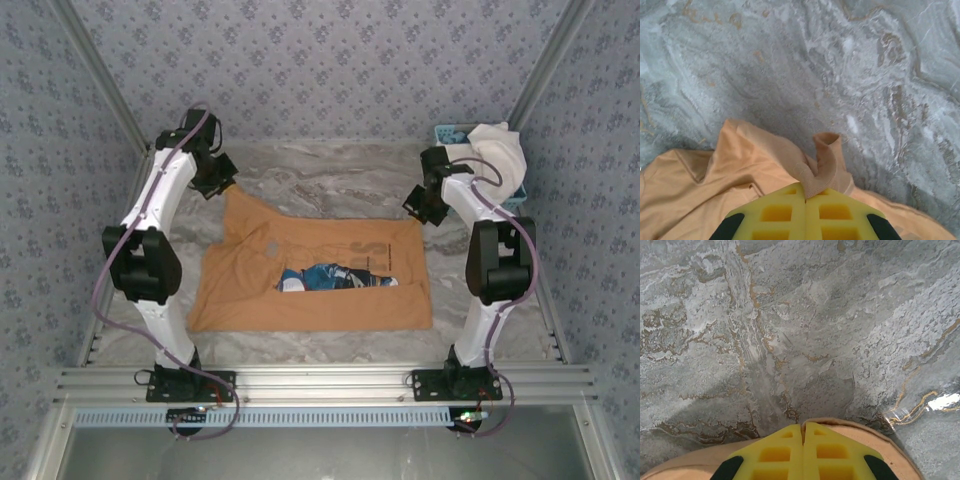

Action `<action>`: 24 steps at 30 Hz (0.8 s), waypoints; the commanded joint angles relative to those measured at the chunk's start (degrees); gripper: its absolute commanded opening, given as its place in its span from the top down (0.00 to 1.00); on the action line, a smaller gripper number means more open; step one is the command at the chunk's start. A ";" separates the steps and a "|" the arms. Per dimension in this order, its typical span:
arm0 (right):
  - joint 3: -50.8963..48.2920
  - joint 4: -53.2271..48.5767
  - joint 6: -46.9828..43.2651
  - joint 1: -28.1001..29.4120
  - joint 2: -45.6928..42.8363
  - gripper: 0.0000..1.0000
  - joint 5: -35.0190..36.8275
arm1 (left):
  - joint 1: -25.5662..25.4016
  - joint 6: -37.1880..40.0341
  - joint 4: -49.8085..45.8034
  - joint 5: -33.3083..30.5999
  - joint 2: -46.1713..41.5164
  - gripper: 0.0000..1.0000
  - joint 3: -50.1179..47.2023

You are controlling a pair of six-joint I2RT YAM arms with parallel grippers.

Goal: Fold and stack the t-shirts

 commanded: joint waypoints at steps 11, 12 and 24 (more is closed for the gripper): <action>-15.33 -0.82 -0.19 -0.33 -15.58 1.00 0.29 | -1.88 1.08 -14.42 0.30 -20.56 1.00 -19.69; -17.57 -0.98 -0.18 -0.33 -16.55 1.00 0.34 | -2.26 0.47 -14.61 1.00 -22.04 1.00 -21.63; -34.61 1.14 1.06 0.31 -25.82 1.00 -1.53 | -5.18 -6.89 -12.82 1.37 -36.54 1.00 -45.44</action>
